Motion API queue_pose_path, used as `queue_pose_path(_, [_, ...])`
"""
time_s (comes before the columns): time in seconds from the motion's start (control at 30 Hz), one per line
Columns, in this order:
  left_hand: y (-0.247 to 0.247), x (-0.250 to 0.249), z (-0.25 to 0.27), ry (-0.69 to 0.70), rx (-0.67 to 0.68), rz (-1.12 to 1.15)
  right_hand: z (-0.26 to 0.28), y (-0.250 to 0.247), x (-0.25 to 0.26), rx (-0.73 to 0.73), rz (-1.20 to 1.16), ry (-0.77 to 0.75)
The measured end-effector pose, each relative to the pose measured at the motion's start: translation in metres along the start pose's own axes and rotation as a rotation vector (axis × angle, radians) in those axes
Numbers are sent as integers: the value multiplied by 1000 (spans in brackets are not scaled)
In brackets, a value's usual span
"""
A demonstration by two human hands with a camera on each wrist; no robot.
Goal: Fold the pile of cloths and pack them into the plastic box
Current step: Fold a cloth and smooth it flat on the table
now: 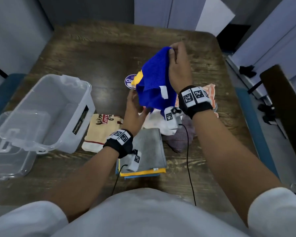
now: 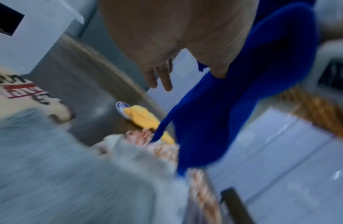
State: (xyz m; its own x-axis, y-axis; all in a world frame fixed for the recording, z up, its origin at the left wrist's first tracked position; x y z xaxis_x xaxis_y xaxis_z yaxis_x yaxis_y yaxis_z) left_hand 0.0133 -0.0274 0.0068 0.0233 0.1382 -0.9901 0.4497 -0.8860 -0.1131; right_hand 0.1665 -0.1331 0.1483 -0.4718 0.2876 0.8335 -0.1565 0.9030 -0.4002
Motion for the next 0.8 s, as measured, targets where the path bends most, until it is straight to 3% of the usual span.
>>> queue_pose_path(0.1, [-15, -55, -9, 113, -3, 99, 0, 5, 21, 84, -42, -25])
queue_pose_path(0.2, [-22, -83, -2, 102, 27, 161, 9, 19, 19, 179, -54, 32])
queue_pose_path(0.27, [-26, -93, 3, 113, -3, 166, 26, 30, 8, 248, -73, 86])
queue_pose_path(0.4, [-39, -99, -1, 140, -49, -41, 65, 40, -12, 346, -225, 262])
queue_pose_path(0.6, [-46, -107, -7, 75, 18, -73, 113, 36, 35, 460, -393, 210])
queue_pose_path(0.7, [-40, -110, -5, 11, 57, 55, 108, 33, 31, 354, -266, 133])
queue_pose_path(0.8, [-38, -105, 0, -94, 17, 427, 97, 32, 16, 261, -190, 146])
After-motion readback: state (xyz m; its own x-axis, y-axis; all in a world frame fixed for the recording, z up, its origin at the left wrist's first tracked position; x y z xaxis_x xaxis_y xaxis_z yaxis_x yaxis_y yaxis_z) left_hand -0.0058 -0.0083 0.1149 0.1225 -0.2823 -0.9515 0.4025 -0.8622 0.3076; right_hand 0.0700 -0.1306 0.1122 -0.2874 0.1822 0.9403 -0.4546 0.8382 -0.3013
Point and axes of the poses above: each hand's wrist, its own z-axis away from the middle knuckle, its own y-axis out of the palm, x = y × z, the point moved 7 cm from there along -z, towards the middle knuckle
